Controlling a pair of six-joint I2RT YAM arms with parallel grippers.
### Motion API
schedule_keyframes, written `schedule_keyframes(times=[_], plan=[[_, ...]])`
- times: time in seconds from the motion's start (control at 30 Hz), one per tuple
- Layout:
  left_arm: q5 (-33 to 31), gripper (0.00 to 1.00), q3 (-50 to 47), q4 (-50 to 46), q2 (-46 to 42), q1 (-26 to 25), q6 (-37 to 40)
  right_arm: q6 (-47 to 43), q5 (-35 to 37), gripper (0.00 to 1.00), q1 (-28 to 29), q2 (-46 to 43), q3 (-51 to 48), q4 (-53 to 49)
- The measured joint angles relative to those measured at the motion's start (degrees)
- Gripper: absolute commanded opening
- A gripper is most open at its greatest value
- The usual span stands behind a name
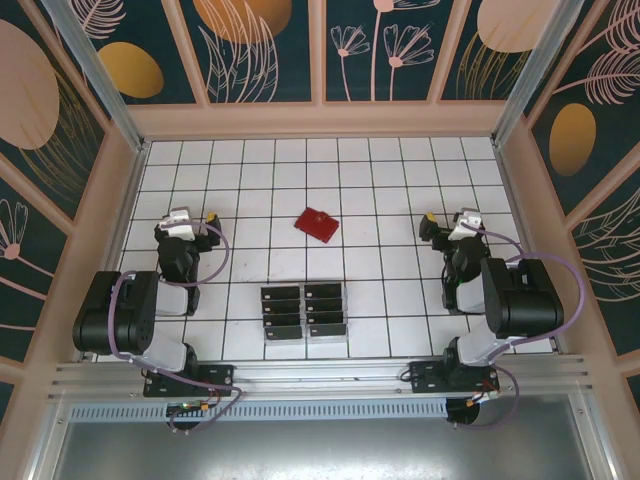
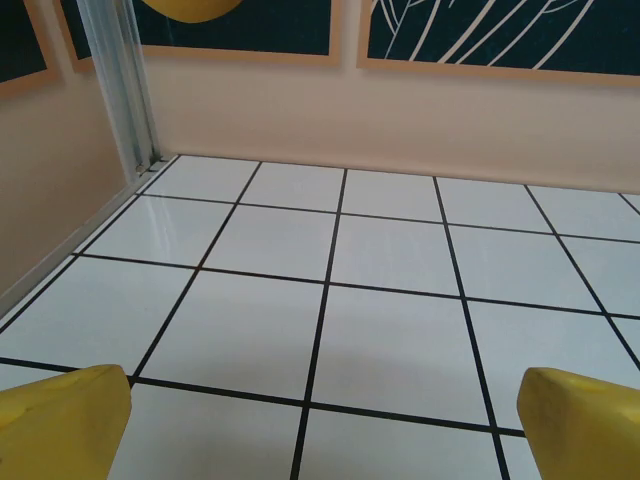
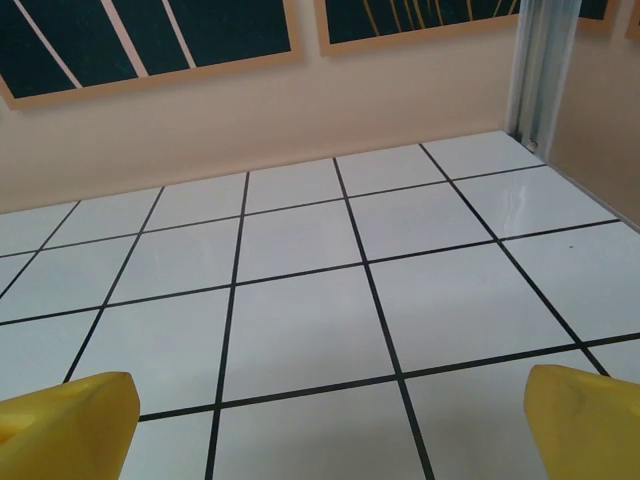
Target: Put the credit cards into the card holder
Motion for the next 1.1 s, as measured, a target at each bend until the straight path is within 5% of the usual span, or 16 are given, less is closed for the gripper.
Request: schedule_keyframes(times=[1.1], plan=[[0.0, 0.99, 0.3, -1.1, -0.5, 0.0, 0.0, 0.2, -3.9, 0.99, -1.9, -0.9, 0.1, -1.6]])
